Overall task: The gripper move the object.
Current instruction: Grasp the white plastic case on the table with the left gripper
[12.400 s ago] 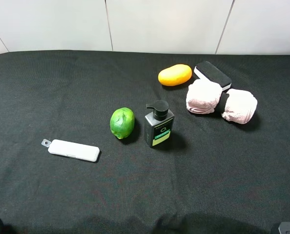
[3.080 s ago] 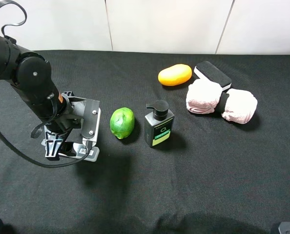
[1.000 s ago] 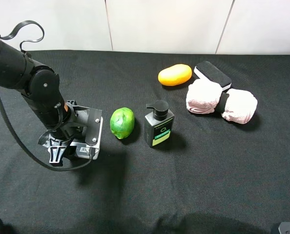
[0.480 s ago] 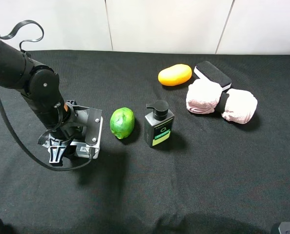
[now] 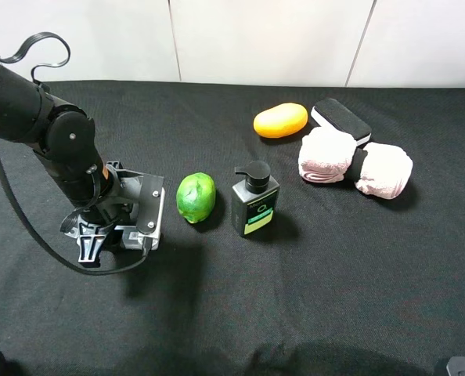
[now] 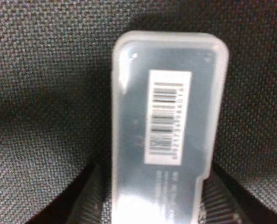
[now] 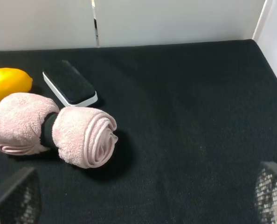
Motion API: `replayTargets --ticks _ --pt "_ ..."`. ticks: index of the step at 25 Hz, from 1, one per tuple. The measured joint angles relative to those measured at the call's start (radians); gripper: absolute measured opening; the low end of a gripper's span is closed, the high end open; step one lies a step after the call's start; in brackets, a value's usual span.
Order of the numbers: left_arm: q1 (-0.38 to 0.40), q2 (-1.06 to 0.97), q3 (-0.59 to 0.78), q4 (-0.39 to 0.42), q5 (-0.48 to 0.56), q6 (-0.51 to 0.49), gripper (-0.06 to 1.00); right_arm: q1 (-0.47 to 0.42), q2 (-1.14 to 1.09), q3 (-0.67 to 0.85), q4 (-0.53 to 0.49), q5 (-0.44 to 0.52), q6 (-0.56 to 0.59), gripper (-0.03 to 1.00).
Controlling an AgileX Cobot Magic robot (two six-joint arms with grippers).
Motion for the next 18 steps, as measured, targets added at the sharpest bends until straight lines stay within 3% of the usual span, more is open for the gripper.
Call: replayTargets --ticks 18 --pt "0.000 0.000 0.000 -0.012 0.003 -0.003 0.45 0.000 0.000 0.000 0.000 0.000 0.000 0.69"
